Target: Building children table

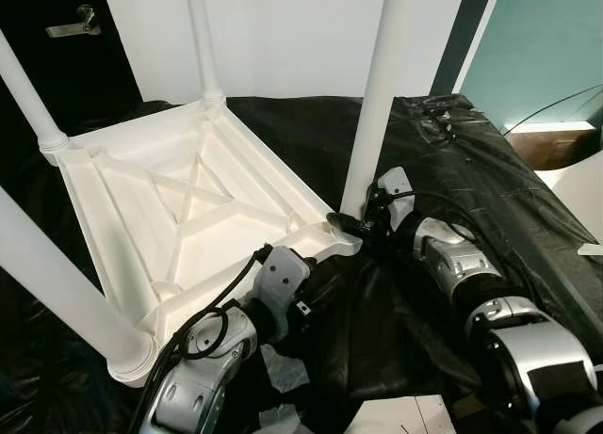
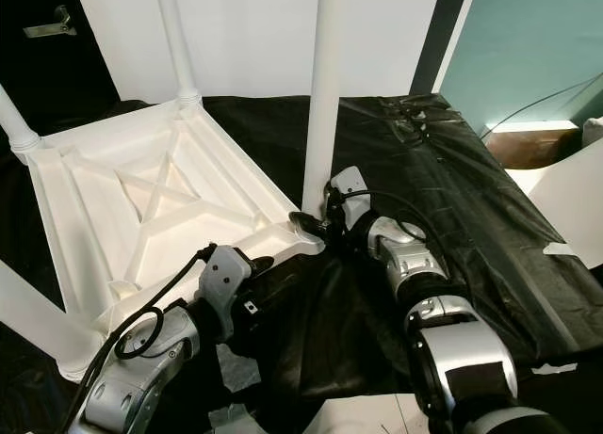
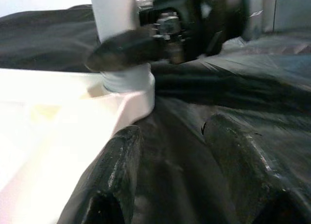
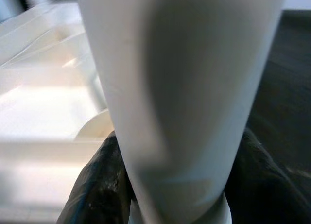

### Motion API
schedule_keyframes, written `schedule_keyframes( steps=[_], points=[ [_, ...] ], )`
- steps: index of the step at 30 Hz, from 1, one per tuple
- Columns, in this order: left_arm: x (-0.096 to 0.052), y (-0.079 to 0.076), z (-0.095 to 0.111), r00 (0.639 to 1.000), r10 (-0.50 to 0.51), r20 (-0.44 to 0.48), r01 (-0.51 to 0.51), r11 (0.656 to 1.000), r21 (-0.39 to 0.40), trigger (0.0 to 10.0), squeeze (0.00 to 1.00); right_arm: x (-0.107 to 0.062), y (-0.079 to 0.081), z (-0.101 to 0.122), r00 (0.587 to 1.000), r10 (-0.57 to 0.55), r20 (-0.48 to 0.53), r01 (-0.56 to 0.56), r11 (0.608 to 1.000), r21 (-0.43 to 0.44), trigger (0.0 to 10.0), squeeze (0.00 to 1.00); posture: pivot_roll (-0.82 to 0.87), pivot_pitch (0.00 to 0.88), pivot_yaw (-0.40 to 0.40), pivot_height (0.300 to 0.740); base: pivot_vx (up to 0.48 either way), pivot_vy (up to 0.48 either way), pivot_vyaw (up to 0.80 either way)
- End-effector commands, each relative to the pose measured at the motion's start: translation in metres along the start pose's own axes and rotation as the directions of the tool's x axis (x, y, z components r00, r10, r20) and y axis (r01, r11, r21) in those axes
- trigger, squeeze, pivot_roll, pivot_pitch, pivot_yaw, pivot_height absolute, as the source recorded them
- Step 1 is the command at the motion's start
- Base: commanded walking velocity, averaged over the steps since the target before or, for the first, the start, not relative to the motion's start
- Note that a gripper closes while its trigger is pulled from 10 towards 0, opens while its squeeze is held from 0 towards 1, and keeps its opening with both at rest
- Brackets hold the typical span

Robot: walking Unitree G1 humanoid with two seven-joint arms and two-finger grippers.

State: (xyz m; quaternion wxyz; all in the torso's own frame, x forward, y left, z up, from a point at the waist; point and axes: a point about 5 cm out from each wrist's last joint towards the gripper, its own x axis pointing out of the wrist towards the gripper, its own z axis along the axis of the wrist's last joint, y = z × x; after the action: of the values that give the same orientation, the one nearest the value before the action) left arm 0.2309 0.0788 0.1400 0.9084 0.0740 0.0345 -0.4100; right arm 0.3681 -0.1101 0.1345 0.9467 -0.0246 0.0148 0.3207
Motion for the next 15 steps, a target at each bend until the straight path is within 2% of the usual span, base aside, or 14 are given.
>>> schedule_keyframes(
  steps=[1, 3, 8, 9, 11, 15],
  points=[
    [-0.001, 0.001, 0.000, 0.998, 0.061, -0.006, -0.061, 0.998, 0.007, 10.0, 0.00, -0.001, 0.003, -0.014, 0.995, -0.082, -0.060, 0.084, 0.996, 0.032, 10.0, 0.00, 0.14, 0.053, -0.063, 0.740, 0.000, 0.000, 0.00],
    [-0.001, 0.001, 0.000, 0.998, 0.069, -0.005, -0.069, 0.998, 0.006, 10.0, 0.00, 0.000, 0.013, -0.018, 0.987, -0.154, -0.056, 0.157, 0.986, 0.054, 10.0, 0.00, 0.14, 0.053, -0.063, 0.740, 0.000, 0.000, 0.00],
    [-0.002, 0.002, 0.000, 0.997, 0.079, -0.004, -0.079, 0.997, 0.005, 10.0, 0.00, 0.001, 0.025, -0.021, 0.973, -0.227, -0.050, 0.231, 0.969, 0.092, 10.0, 0.00, 0.14, 0.053, -0.067, 0.740, 0.000, 0.000, 0.00],
    [-0.002, 0.003, 0.001, 0.996, 0.086, 0.000, -0.086, 0.996, 0.005, 10.0, 0.00, 0.000, 0.035, -0.023, 0.944, -0.327, -0.049, 0.331, 0.933, 0.144, 10.0, 0.00, 0.14, 0.051, -0.068, 0.740, 0.000, 0.000, 0.00],
    [-0.002, 0.004, 0.001, 0.996, 0.087, 0.001, -0.087, 0.996, 0.005, 10.0, 0.00, 0.000, 0.037, -0.024, 0.935, -0.350, -0.055, 0.354, 0.921, 0.161, 10.0, 0.00, 0.14, 0.051, -0.068, 0.740, 0.000, 0.000, 0.00],
    [-0.001, 0.004, 0.001, 0.996, 0.085, 0.003, -0.085, 0.996, 0.007, 10.0, 0.00, 0.000, 0.046, -0.023, 0.940, -0.337, -0.055, 0.342, 0.924, 0.170, 10.0, 0.00, 0.14, 0.042, -0.064, 0.740, 0.000, 0.000, 0.00]
  ],
)
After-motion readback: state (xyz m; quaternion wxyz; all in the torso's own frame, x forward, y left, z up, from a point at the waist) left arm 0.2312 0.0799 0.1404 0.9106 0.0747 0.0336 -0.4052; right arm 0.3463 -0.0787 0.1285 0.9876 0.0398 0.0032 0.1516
